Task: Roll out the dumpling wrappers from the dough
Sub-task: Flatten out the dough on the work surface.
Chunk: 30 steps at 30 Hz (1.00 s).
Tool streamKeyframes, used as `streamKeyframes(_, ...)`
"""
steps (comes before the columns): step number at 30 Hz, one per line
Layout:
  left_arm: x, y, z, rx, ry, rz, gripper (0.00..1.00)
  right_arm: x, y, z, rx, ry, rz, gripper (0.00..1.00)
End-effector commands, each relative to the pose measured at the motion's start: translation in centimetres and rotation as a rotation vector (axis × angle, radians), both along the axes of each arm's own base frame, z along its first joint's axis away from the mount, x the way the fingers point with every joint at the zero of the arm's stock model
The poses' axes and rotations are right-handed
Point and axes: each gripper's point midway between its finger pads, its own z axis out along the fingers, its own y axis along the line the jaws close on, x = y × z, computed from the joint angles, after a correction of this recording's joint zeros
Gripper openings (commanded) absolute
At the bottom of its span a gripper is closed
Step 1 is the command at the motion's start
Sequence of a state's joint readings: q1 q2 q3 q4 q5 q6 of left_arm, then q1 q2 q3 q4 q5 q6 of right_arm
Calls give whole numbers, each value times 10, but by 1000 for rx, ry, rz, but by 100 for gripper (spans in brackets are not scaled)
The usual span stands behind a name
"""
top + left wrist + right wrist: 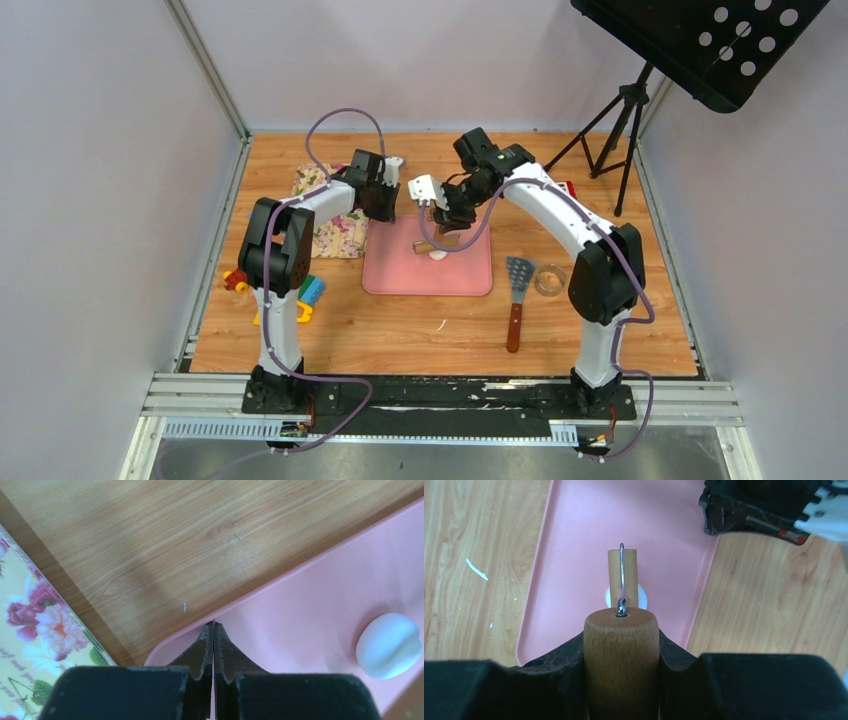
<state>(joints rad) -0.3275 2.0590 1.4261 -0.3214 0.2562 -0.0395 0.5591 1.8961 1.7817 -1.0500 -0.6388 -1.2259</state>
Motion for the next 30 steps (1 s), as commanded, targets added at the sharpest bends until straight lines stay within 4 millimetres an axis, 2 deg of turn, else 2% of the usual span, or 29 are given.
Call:
streamKeyframes(1, 0, 10, -15, 56, 23, 19, 0, 20, 7, -20, -7, 1, -32, 0)
streamKeyframes(5, 0, 10, -15, 54, 24, 18, 0, 22, 2, -44, -61, 26, -45, 0)
streamKeyframes(11, 0, 10, -15, 53, 24, 18, 0, 15, -4, -56, -86, 43, -37, 0)
streamKeyframes(14, 0, 10, -14, 55, 21, 17, 0, 9, -11, -68, -121, 55, -30, 0)
streamKeyframes(17, 0, 10, -13, 54, 20, 19, 0, -3, -20, -83, -168, 94, -15, 0)
streamKeyframes(22, 0, 10, -13, 54, 19, 18, 0, -31, -26, -96, -188, 186, 6, 0)
streamKeyframes(30, 0, 10, -12, 54, 17, 18, 0, -46, -30, -105, -193, 240, 10, 0)
